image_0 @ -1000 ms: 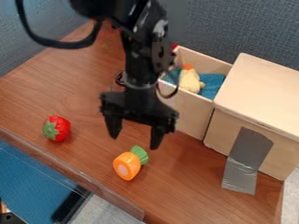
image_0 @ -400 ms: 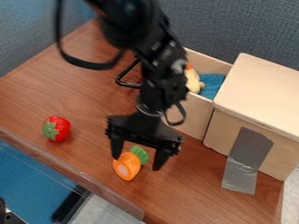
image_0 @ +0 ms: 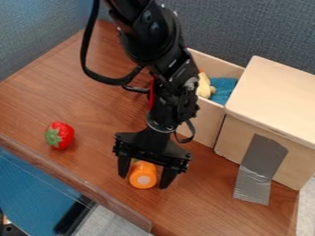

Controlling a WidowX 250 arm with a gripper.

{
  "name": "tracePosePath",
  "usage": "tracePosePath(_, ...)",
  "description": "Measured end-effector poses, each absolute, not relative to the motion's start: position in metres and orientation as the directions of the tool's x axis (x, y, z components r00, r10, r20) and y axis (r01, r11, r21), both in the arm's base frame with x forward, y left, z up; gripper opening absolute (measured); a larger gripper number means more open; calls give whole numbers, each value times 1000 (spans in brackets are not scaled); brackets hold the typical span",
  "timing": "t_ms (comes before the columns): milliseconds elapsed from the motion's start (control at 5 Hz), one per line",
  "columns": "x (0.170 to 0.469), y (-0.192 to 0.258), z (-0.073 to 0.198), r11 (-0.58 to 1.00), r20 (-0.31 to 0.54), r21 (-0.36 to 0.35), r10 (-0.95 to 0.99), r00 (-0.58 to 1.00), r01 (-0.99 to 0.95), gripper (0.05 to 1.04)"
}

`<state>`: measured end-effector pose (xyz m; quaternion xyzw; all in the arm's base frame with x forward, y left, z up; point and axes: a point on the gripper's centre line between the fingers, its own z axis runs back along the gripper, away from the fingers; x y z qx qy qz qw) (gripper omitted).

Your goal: Take the object from the table and put it on top of the drawer

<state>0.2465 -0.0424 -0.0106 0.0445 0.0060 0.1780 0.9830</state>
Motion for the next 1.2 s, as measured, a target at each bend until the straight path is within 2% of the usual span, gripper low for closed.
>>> tracePosePath(200,252,-44,-12,939,5,78,336,942,-336,944)
tracePosePath(400,255,-42,-12,930,-3,38,366,931,-365,740)
tracePosePath(800,270,-54,50,917,97,-29,399,912,-398,737)
tracePosePath(1000,306,-88,92,918,171,-114,394,903,-379,737)
tracePosePath(1200,336,-118,102,935,175,-141,346,922,-324,737)
